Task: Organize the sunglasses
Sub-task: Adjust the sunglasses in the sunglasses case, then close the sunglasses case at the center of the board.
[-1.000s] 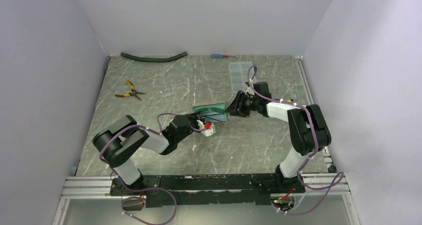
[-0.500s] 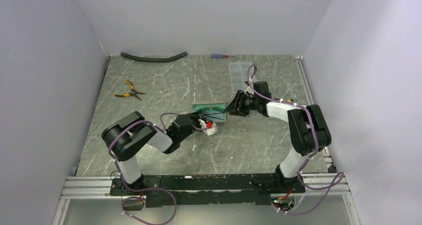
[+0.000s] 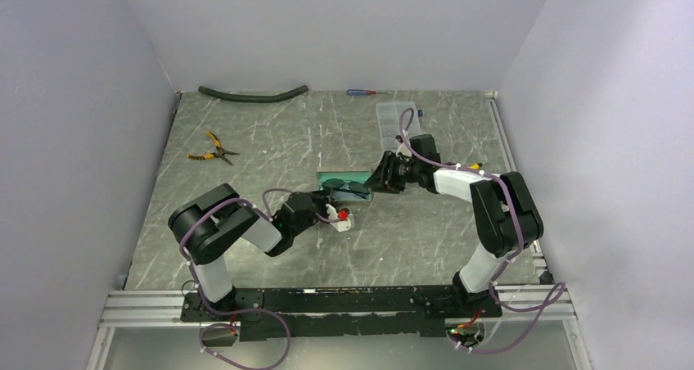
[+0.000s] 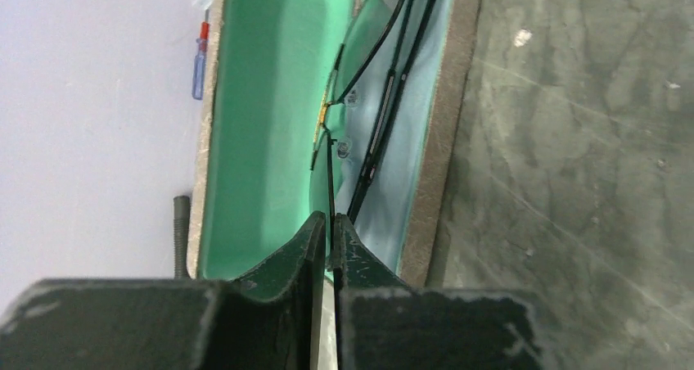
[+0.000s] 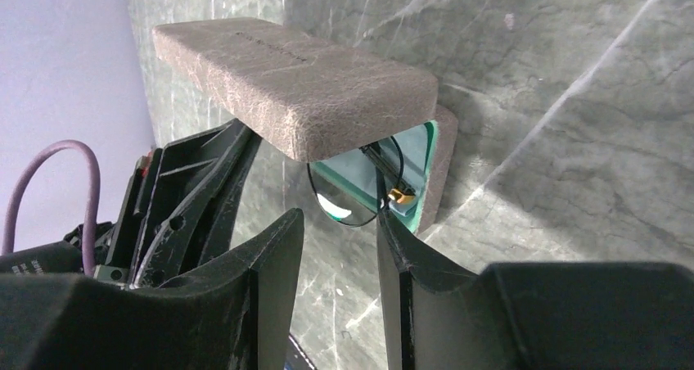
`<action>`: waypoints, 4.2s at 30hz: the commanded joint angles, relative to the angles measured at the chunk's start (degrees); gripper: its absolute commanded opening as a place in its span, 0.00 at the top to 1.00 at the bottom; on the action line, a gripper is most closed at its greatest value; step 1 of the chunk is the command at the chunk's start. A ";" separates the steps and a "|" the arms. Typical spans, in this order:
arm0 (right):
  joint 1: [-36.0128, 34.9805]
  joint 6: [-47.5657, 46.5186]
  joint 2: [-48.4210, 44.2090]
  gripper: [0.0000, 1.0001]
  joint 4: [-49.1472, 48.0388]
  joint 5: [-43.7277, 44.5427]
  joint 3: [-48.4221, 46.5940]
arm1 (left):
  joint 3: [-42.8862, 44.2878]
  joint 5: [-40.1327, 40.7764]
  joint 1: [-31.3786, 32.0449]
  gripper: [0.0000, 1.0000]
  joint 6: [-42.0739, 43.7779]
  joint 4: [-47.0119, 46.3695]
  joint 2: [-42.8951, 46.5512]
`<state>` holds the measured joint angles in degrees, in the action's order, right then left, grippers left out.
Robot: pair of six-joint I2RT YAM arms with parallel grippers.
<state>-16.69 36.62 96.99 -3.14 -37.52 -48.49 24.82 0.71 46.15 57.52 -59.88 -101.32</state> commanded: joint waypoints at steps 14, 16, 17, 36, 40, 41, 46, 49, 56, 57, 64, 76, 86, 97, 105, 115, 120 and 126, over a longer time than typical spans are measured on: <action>-1.02 -8.75 -4.53 0.59 6.80 2.67 -2.70 | -3.60 -1.59 0.91 0.56 2.16 2.60 4.27; -1.07 -8.32 -5.02 0.60 6.22 2.64 -2.03 | -4.01 -1.63 1.03 0.52 2.16 2.63 4.94; -1.13 -8.10 -5.05 0.61 6.07 2.63 -1.70 | -4.26 -1.59 1.11 0.49 2.11 2.51 5.30; -4.71 -6.03 -6.69 0.64 2.87 6.31 2.38 | -2.83 -2.91 1.20 0.31 -4.07 24.99 24.65; -4.96 -4.31 -7.75 0.66 1.43 7.93 4.28 | 3.62 -8.60 0.66 0.30 -15.71 47.68 34.74; -4.94 -3.57 -7.80 0.66 0.62 8.09 4.65 | 4.59 -9.22 0.53 0.29 -18.83 51.06 36.17; -5.82 -0.87 -7.48 0.69 -1.94 9.02 5.00 | 12.53 -14.40 -7.76 0.31 -31.41 64.01 33.87; -6.97 0.76 -6.90 0.70 -3.05 10.24 5.60 | 18.82 -18.14 -14.54 0.32 -34.52 67.14 27.31; -8.62 3.45 -4.59 0.70 -4.01 13.23 5.22 | 23.07 -23.33 -19.43 0.31 -26.22 61.10 20.24; -8.73 3.39 -4.60 0.70 -4.04 13.77 5.21 | 23.19 -24.13 -19.43 0.31 -24.28 61.57 19.66; -8.71 1.75 -3.70 0.69 -1.47 16.16 3.13 | 25.37 -27.36 -19.43 0.33 -20.16 62.20 15.21; -8.72 0.86 -0.45 0.68 -0.42 16.65 -0.12 | 25.12 -28.19 -19.43 0.61 -18.01 56.06 11.53; -8.71 -0.78 1.39 0.70 0.09 16.81 -2.57 | 23.35 -30.61 -19.34 0.73 -13.60 53.08 10.38; -8.76 -3.87 1.56 0.70 1.33 18.61 -2.58 | 22.65 -30.23 -19.39 0.76 -12.96 52.90 11.11; -8.79 -5.90 -2.80 0.62 4.62 18.39 -1.81 | 21.71 -30.11 -19.34 0.74 -12.96 53.24 12.05; -8.72 -7.66 -7.69 0.59 8.15 18.48 -1.64 | 19.67 -28.68 -19.21 0.75 -10.68 50.45 12.96; -8.00 -8.25 -10.90 0.59 8.96 18.94 -0.66 | 16.79 -26.27 -18.00 0.79 -7.86 47.54 13.86; -7.12 -8.95 -14.12 0.59 10.07 20.14 -0.92 | 12.35 -21.27 -15.30 0.86 -3.86 42.09 14.48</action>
<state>-24.40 29.02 85.97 6.66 -19.03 -49.06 40.12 -23.86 28.91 49.15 -15.22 -87.90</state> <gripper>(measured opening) 0.414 0.249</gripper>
